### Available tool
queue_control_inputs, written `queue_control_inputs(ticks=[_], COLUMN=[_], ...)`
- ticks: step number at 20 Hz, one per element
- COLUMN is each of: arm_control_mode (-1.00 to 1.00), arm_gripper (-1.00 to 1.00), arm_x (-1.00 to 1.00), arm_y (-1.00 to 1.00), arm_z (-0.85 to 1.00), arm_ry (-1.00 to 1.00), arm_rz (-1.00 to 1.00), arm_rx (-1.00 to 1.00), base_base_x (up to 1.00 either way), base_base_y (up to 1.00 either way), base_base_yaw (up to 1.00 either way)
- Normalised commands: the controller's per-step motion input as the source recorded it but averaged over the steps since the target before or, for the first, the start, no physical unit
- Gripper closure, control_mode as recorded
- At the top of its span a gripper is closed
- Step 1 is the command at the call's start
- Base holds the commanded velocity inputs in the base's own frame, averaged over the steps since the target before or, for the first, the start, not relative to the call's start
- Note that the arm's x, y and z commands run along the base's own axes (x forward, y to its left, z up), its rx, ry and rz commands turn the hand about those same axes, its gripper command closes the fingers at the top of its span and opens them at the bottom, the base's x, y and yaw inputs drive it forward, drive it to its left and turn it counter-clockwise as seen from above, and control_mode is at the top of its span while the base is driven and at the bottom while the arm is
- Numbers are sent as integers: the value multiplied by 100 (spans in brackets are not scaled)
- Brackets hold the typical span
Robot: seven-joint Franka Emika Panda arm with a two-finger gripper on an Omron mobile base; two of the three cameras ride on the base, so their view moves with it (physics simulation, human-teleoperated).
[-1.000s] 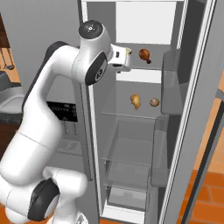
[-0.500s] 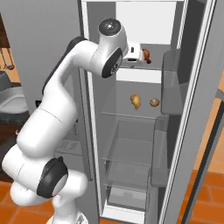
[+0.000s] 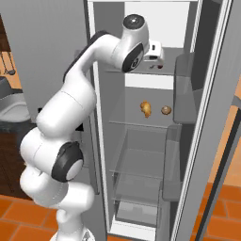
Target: Place one mushroom and one chicken drumstick in each tupperware on the nearby counter, to pack two identical lunches.
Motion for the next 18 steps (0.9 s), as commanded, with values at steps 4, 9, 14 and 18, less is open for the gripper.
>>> queue_control_inputs(ticks=[4, 9, 14, 18], arm_control_mode=[-100, -100, -100, -100], arm_gripper=[-100, -100, -100, -100], arm_x=[53, 55, 51, 52], arm_y=[-13, -15, -28, -10], arm_z=[-26, -32, -10, -5], arm_ry=[0, 0, 0, 0], arm_rz=[5, 2, 1, 0], arm_rx=[0, 0, 1, 0], base_base_x=[0, 0, 0, 0], base_base_y=[0, 0, 0, 0], base_base_yaw=[0, 0, 0, 0])
